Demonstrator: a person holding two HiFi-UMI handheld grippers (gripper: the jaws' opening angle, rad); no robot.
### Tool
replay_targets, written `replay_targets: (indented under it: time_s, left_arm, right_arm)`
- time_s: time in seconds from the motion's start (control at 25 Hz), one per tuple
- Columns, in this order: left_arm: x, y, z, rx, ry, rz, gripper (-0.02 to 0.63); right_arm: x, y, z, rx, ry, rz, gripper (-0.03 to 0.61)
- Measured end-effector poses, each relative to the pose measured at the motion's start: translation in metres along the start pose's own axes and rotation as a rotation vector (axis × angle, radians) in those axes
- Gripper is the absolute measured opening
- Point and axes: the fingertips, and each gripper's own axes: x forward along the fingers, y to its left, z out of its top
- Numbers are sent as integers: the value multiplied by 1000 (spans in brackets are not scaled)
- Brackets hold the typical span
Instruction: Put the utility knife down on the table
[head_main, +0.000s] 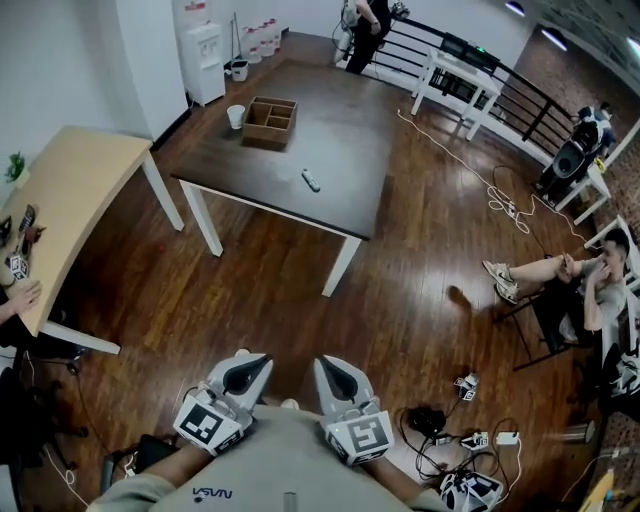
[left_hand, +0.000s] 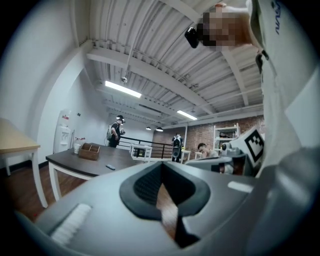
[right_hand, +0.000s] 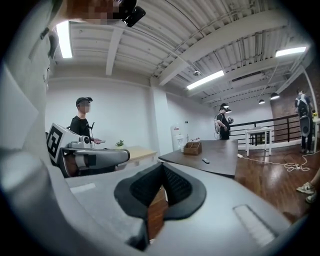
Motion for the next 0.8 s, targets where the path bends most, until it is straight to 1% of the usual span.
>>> replay_targets:
  time_s: [0.08, 0.28, 0.44, 0.64, 0.8]
  left_arm:
    - [-4, -3, 0, 7, -8, -1, 2]
    - [-9, -3, -1, -22, -11, 14, 2]
    - [-7, -5, 0, -17, -15, 2, 2]
    - [-5, 2, 0, -22, -12, 2, 2]
    - [-8, 11, -1, 2, -7, 1, 2]
  right_arm:
    - [-2, 4, -2, 4, 6, 2, -2]
    - [-7, 7, -4, -3, 15, 2, -2]
    - [-9, 5, -3, -1, 14, -14, -2]
    - [-1, 7, -3, 1, 20, -6, -2]
    - [5, 9, -2, 1, 14, -10, -2]
